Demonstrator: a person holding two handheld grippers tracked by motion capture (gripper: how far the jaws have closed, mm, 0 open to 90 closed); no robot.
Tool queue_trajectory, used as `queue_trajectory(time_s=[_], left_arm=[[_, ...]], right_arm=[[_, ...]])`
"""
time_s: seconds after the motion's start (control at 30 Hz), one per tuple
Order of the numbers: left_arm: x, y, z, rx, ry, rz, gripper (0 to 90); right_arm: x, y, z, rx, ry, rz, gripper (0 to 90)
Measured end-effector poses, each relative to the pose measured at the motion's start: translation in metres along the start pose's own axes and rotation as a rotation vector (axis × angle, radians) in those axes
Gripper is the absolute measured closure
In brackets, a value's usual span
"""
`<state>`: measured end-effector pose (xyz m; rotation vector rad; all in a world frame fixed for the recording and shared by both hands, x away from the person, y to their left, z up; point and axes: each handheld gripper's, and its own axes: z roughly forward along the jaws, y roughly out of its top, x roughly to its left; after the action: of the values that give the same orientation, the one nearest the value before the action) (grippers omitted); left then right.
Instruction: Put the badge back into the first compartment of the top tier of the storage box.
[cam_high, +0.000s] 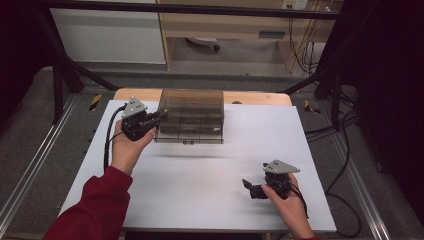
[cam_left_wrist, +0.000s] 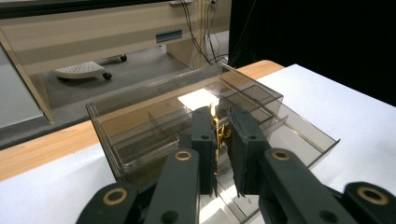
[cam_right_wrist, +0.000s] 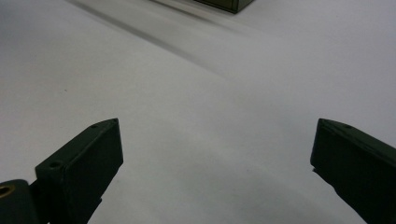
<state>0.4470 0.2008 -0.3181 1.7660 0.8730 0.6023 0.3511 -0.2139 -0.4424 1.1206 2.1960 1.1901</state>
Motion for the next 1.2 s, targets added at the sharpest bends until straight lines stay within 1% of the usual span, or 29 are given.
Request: queue_trajectory(time_s=[0.07,0.1,0.13,0.23,0.33,0.37,0.57,0.67,0.77,0.97,1.2], left_arm=[[0.001,0.002,0.001,0.002,0.003,-0.003,80.5],[0.001,0.002,0.002,0.005,0.0,-0.004,80.5],[0.002,0.002,0.003,0.006,0.008,0.0,80.5],[0.003,0.002,0.005,0.011,0.009,-0.001,80.5],[0.005,0.001,0.006,0.012,0.01,-0.011,80.4],[0.005,0.001,0.006,0.015,0.004,-0.017,80.5],[0.008,0.001,0.009,0.02,0.006,-0.029,80.5],[0.008,0.001,0.01,0.023,0.006,-0.032,80.4],[0.009,0.0,0.012,0.028,0.005,-0.034,80.4],[0.008,-0.001,0.016,0.038,-0.004,-0.038,80.4],[0.007,-0.003,0.022,0.047,-0.006,-0.038,80.4]], right_arm=[[0.0,0.0,-0.001,-0.001,-0.001,0.005,2.8],[0.0,0.0,0.0,-0.001,-0.001,0.004,2.8],[0.0,0.0,0.0,-0.002,-0.001,0.0,2.8],[0.0,0.0,0.0,-0.001,0.0,-0.003,2.8],[0.0,0.0,0.0,0.0,0.002,-0.002,2.7],[0.0,0.0,0.0,0.002,0.002,-0.002,2.7],[0.0,0.0,0.0,0.0,0.002,-0.002,2.7],[0.0,0.0,0.0,0.002,0.0,-0.003,2.7],[0.0,0.0,0.0,0.009,-0.005,-0.016,2.7],[0.001,0.0,0.0,0.008,-0.003,-0.01,2.7],[0.001,0.0,0.001,0.009,-0.002,-0.016,2.7]])
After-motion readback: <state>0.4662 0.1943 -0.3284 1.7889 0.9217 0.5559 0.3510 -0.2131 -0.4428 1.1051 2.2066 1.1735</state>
